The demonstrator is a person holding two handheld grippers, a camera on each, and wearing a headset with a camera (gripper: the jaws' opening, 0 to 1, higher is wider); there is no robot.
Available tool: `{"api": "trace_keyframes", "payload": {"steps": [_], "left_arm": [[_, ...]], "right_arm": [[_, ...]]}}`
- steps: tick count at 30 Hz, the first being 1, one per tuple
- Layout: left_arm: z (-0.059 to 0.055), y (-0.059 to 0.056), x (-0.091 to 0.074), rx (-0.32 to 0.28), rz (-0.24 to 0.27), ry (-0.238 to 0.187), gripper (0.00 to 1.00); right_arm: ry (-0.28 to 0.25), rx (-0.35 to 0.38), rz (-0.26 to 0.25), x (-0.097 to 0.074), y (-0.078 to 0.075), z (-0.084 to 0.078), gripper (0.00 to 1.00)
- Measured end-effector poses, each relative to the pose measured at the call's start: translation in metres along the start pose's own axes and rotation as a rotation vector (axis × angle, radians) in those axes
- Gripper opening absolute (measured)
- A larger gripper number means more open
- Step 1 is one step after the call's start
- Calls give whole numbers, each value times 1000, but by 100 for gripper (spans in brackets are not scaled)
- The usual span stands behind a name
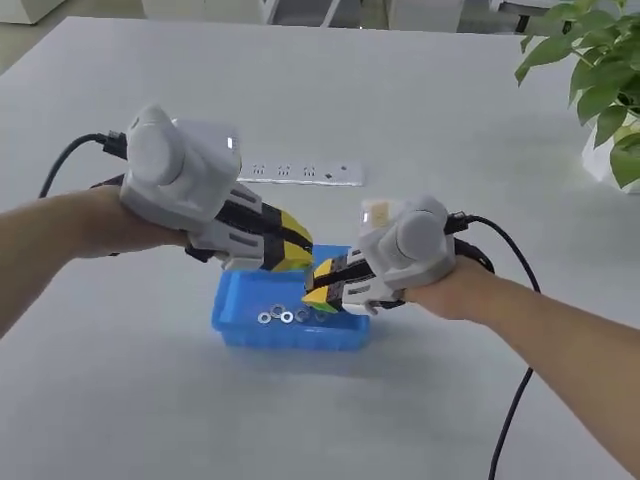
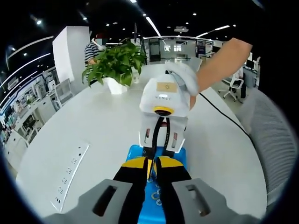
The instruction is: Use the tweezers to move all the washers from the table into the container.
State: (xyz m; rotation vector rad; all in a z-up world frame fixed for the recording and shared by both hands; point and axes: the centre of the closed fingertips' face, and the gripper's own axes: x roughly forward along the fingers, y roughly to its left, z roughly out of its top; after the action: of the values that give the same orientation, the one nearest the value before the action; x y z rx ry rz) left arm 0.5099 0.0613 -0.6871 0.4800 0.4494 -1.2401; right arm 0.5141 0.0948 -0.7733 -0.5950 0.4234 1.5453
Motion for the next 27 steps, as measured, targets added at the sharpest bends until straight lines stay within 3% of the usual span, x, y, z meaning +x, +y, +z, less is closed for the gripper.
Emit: {"api": "trace_keyframes", "payload": {"steps": [13, 27], "left_arm": [[-1, -5, 0, 68, -52, 35, 6], [4, -6, -4, 88, -62, 46, 5]], "right_arm": [[2, -6, 4, 0, 1, 0, 10], [-1, -17, 3, -3, 2, 4, 11]]}}
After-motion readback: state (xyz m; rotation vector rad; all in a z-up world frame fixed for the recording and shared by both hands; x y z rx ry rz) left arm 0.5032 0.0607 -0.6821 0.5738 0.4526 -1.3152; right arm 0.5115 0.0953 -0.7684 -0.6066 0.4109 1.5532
